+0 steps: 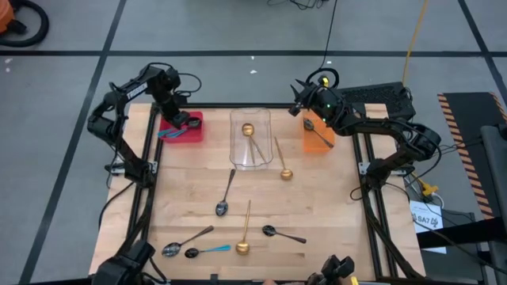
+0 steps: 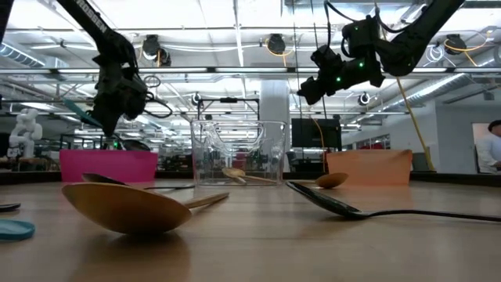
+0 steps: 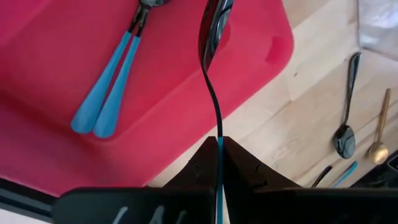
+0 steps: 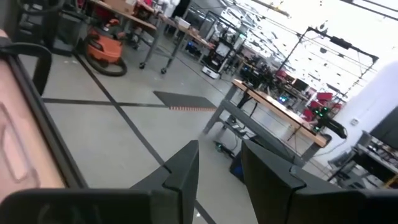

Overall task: Sort silverware by color (type)
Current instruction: Put the blue spoon into the red bin

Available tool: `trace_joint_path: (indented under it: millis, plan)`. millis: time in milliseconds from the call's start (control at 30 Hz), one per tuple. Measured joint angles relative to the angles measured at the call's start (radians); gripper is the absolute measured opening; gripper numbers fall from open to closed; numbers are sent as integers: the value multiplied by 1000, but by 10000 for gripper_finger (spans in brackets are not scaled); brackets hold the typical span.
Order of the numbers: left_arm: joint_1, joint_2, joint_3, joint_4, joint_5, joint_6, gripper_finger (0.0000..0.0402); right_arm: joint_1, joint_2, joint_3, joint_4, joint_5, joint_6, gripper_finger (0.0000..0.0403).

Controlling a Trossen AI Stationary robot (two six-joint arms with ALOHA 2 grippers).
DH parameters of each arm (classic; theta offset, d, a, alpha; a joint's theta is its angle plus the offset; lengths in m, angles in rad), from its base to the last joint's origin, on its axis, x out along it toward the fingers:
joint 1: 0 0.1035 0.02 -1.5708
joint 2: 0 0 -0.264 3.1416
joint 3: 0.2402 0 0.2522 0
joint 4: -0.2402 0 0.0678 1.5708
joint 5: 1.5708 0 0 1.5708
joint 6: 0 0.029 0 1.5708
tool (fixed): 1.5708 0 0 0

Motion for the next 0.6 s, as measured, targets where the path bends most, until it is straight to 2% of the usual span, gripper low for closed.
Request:
trace_joint_path:
  millis: [167,333,600]
  plan:
    - [0,15,0,4,-1,10,8,-18,0,0,0,24,-28,114]
    - [5,17,0,15,21,-1,8,-52,1,0,25,139,-28,114]
    - [36,17,0,30,72,-75,8,-55,1,0,18,199,317,114]
